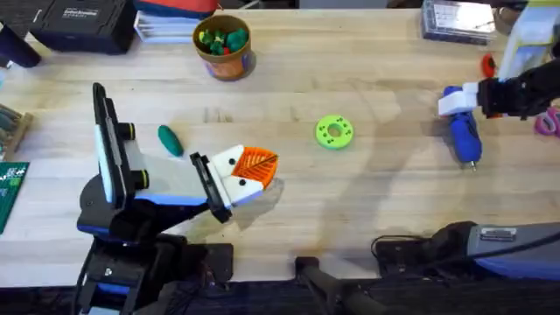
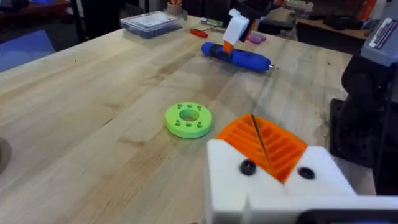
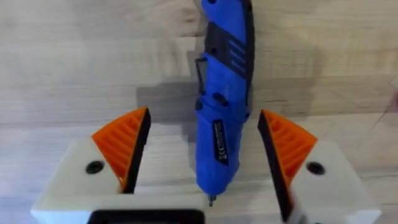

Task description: Pick up the gripper from the table and insert it into the empty holder that is missing its gripper. Then pick up a screw, insert it into the mounting hole, and use the screwdriver to tighten it. Finally, clean up the table by picking up the vegetable and placing it into the bucket.

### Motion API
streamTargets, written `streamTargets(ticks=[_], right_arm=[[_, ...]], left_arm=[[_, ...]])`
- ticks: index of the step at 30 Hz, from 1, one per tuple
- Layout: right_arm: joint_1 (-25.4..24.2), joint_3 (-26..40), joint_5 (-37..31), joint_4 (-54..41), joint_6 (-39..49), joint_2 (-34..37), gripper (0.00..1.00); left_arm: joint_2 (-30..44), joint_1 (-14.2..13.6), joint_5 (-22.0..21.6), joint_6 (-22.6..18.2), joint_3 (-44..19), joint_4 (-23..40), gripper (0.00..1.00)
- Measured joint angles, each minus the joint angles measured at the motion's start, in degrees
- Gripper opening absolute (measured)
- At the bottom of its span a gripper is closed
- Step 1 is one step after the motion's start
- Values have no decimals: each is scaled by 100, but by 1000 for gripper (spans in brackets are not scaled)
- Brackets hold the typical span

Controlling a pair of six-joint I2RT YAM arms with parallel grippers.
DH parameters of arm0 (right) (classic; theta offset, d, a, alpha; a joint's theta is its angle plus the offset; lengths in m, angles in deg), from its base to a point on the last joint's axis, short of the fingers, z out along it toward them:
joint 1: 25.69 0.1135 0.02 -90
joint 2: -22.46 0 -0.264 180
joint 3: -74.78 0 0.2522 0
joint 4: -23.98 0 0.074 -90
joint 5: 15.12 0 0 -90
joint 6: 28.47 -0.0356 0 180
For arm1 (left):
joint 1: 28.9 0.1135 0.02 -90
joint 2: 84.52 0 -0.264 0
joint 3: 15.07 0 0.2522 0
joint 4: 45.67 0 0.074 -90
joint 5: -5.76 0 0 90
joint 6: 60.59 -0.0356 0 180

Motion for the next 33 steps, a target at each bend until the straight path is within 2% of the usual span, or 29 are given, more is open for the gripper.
streamTargets(ticks=[8,17,20,28,33], right_arm=[[0,167,-171,-7,536,547,994],[0,1657,-171,-252,626,1601,994],[0,1948,-171,-376,652,1877,994],[-2,1978,-171,-885,1047,2102,989],[-42,1978,-171,-849,1204,2167,991]], left_arm=[[0,0,-2,-2,0,0,4],[0,0,-2,-2,0,0,4],[0,0,-2,-2,0,0,4],[0,1,-1,-1,0,0,4],[0,2,-2,-2,2,0,4]])
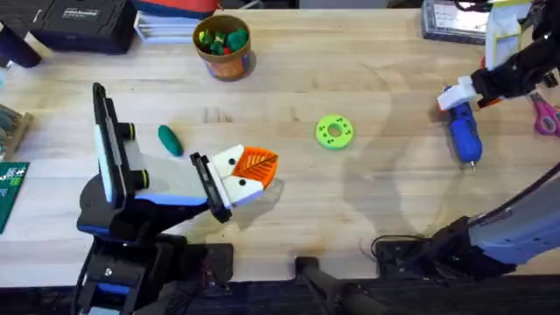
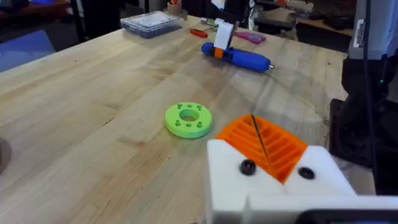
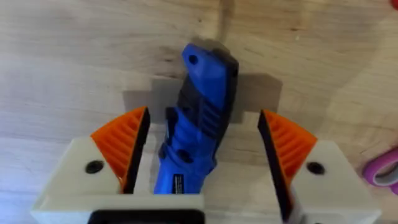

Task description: Pick up the gripper from the table and insert it into the empty holder that is missing its gripper. Then pick up a screw, insert it into the mounting hole, and use the screwdriver to tighten it. Finally, clean up the table by picking up the vegetable and placing it into the bucket.

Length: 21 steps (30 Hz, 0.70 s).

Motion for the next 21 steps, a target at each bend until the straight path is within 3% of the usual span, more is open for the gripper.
streamTargets(ticks=[5,8,11,18,19,21], right_arm=[[-9,0,-2,32,48,281,992],[-9,44,-41,44,65,330,933],[6,44,-62,76,91,330,767],[91,44,-68,133,130,349,129],[94,44,-59,126,113,361,62],[105,52,-67,120,110,373,23]], left_arm=[[0,-2,0,0,-2,0,4],[0,-1,2,0,-2,0,4],[0,-2,2,0,-2,0,4],[0,-2,0,0,-2,0,4],[0,0,0,0,-2,0,4],[0,-2,2,0,-2,0,4]])
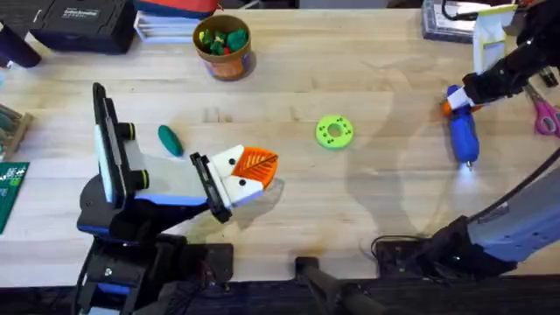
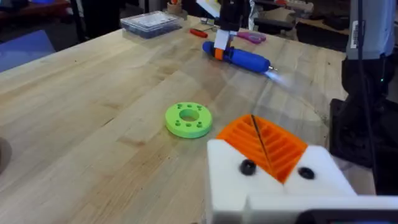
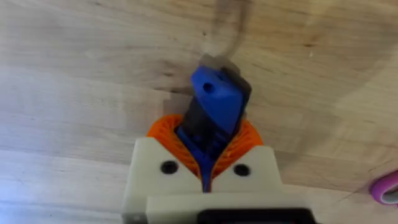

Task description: Pick up the gripper from the table and insert it into the empty holder that is missing its gripper. Then pick up a screw, insert it into the mounting hole, and use the screwdriver to tighten it. Finally, clean up the table by picking up the vegetable and placing it into the bucket.

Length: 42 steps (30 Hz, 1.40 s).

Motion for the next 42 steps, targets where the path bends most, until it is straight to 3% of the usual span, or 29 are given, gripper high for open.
streamTargets(ticks=[10,14,27,37,42], right_arm=[[0,-2,7,-96,-123,-66,27],[0,-4,71,-90,-205,-488,27],[-251,-185,1036,-39,-602,-3175,27],[-238,-1852,1703,1021,-1244,-5258,27],[33,-2604,2239,1841,-1658,-6340,27]], left_arm=[[1,0,-2,0,0,0,4],[2,0,-2,0,0,0,4],[0,2,-2,0,0,0,4],[0,0,-2,0,0,0,4],[0,2,-2,0,0,0,4]])
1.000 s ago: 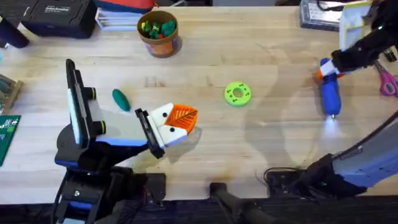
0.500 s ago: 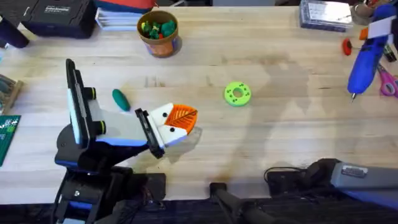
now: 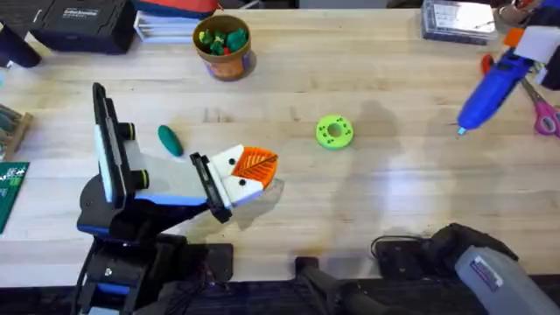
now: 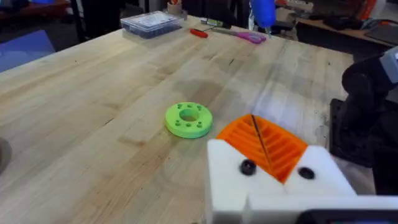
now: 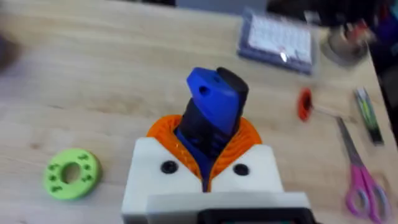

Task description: Pick up the gripper from the table and insert it into the empty holder that is missing its gripper. Then pick up a screw, insert it into the mounting hole, and use the screwdriver to tighten it. Finally, clean up the table by picking up the vegetable and placing it into the bucket.

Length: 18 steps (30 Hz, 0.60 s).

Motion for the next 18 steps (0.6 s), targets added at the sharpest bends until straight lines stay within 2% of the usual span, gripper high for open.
streamTargets(ticks=[3,7,12,18], right_arm=[[341,-399,403,582,-331,-469,27],[991,-865,794,1405,-890,-737,27],[2140,-1293,970,2343,-1438,-684,27],[3738,-1372,856,3555,-1834,-280,27]], left_arm=[[0,-2,0,0,0,0,4],[0,-1,0,0,1,0,4],[2,-2,0,2,0,0,4],[0,0,0,0,0,0,4]])
